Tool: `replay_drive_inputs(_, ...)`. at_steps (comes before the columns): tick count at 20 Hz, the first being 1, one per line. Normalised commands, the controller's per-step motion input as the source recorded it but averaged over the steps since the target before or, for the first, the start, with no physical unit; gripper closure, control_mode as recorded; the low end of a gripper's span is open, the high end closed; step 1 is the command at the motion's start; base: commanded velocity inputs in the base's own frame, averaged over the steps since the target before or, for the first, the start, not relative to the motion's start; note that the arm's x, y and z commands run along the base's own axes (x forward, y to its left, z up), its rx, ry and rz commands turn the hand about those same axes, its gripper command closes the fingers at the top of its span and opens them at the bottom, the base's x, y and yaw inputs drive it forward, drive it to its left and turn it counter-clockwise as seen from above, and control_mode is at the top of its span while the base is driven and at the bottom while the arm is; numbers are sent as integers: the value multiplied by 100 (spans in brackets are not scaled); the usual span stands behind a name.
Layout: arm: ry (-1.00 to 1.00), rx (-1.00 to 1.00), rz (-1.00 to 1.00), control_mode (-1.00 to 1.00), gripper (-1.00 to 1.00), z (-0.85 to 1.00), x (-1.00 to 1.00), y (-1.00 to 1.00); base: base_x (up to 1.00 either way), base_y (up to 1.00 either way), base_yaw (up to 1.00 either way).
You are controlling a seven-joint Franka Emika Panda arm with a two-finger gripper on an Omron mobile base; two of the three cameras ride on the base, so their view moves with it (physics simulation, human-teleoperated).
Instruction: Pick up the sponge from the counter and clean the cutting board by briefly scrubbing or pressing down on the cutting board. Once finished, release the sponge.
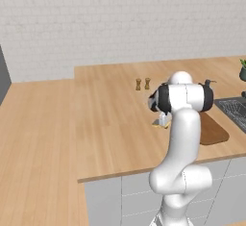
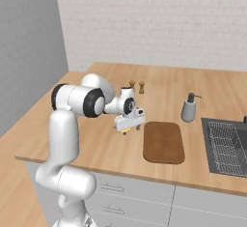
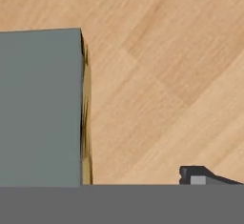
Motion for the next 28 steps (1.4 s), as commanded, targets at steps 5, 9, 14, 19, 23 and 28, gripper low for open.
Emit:
replay_drive_inputs(5,-5,0,0,-100,-100,-86,-100,-95,0,0,0)
replay_drive_inputs(9,-4,0,0,-100,-100,-87,-100,-98,0,0,0)
replay_drive_inputs(14,-2,0,0,-100,-100,-80,-100,-100,0,0,0)
replay_drive_inputs(19,-4,0,4,-100,-100,-43,-100,-97,0,0,0)
replay_drive_inputs(23,-5,0,5,-100,-100,-45,-100,-100,0,0,0)
replay_drive_inputs(28,-11,-9,2,-100,-100,-92,-100,-63,0,0,0)
